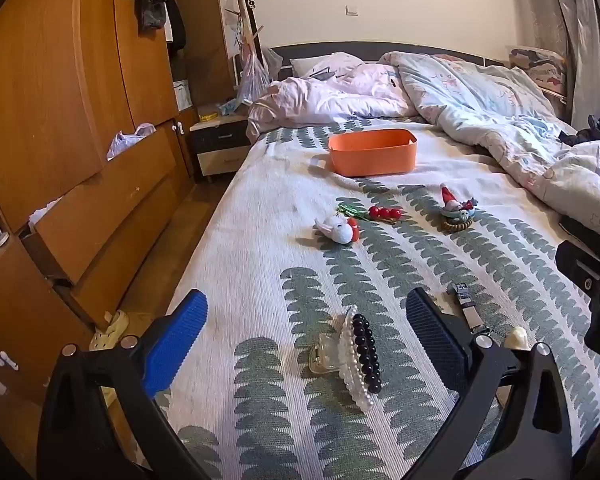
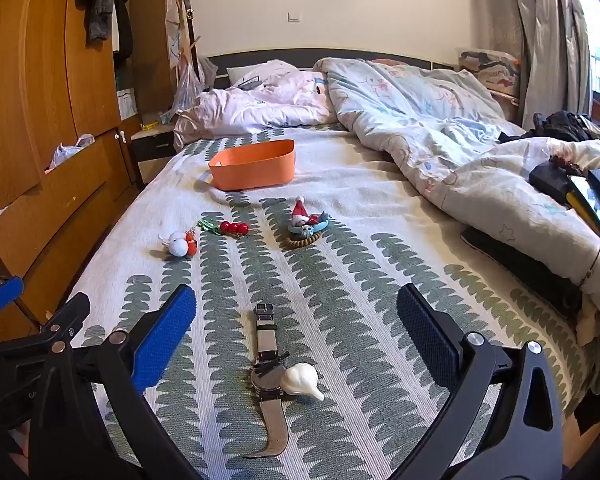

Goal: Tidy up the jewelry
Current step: 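Move left tool toward the pearl hair clip while right tool approaches the white bulb ornament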

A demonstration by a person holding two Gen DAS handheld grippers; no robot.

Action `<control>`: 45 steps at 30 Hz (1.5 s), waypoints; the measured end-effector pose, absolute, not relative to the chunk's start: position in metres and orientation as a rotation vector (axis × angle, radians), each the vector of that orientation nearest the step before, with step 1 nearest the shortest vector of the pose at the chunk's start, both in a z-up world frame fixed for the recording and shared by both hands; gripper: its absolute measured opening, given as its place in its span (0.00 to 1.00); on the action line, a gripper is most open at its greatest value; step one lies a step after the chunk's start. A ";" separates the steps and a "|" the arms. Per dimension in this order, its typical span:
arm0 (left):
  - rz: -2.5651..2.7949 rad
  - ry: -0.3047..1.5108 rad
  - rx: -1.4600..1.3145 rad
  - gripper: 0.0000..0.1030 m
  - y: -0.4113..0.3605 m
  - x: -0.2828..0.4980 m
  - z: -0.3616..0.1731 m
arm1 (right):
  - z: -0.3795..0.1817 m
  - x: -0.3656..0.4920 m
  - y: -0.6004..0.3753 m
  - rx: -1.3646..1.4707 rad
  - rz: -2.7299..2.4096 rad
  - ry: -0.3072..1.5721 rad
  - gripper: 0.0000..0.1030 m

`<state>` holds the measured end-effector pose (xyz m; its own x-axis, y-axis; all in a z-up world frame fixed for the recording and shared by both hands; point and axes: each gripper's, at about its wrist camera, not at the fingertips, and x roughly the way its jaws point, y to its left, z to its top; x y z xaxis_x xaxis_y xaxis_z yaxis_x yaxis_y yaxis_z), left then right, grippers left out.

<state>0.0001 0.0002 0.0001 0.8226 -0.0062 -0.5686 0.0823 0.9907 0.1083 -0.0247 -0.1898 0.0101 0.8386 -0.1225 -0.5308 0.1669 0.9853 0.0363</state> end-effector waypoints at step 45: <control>-0.113 0.747 0.134 0.96 -0.004 -0.008 -0.030 | -0.021 -0.045 -0.209 0.109 -0.055 0.683 0.97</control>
<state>-0.0080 -0.0040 -0.0300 0.7282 -0.0547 -0.6832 0.1502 0.9853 0.0813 -0.0448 -0.2094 -0.0209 0.7746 -0.0155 -0.6322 0.0868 0.9929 0.0819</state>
